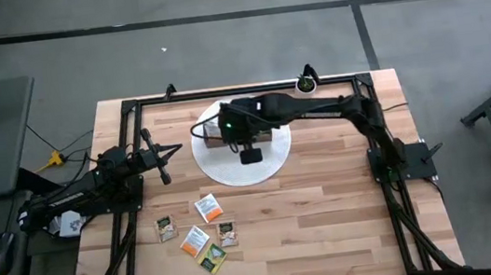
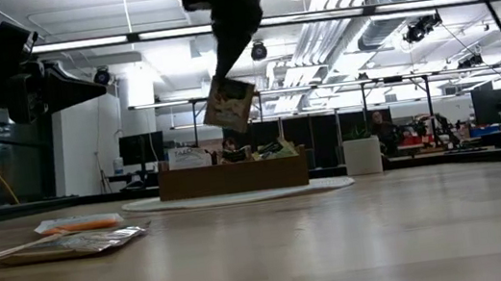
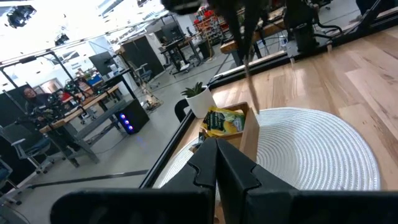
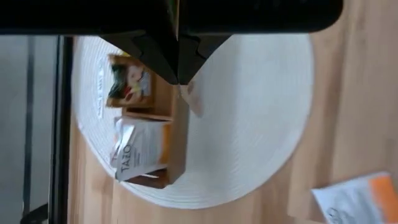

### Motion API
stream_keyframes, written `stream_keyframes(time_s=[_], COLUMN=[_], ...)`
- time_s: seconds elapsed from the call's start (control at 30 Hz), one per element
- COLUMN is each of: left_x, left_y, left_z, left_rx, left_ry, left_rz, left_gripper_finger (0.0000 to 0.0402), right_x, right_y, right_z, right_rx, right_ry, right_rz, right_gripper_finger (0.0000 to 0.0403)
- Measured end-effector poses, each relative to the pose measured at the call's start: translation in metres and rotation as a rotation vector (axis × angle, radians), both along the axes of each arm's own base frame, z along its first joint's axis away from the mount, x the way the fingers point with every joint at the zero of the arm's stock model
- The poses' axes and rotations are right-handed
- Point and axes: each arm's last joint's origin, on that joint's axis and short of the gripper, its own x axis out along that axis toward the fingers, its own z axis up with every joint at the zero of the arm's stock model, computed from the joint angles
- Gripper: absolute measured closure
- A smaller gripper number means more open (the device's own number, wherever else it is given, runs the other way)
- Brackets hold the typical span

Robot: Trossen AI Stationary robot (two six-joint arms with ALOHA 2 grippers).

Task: Pick & Place Tea
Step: Put the brown tea bag into the middle section of the wooden organizer

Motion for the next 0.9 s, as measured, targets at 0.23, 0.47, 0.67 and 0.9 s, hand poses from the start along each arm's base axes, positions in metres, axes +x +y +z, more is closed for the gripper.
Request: stream_keyframes(time_s=[0.23, 0.47, 0.67, 0.9], left_x=[0.000, 0.000, 0.000, 0.000], left_y=[0.000, 0.000, 0.000, 0.000], left_z=[0.000, 0.000, 0.000, 0.000], left_rx=[0.000, 0.000, 0.000, 0.000], left_ry=[0.000, 0.000, 0.000, 0.000], left_rz=[0.000, 0.000, 0.000, 0.000], left_gripper_finger=[0.0401, 0.0401, 0.0401, 0.0401], right_x=[0.019, 0.026, 0.023, 0.020], right_y=[-0.027, -0.048, -0.064, -0.073], right_z=[-0.022, -0.040, -0.052, -0.070], right_rx=[-0.091, -0.145, -0.130, -0.082], right_ry=[0.058, 0.068, 0.078, 0.101], right_rz=[0.036, 0.034, 0.007, 0.018], right_gripper_finger=[0.0403, 0.0403, 0.0403, 0.0403])
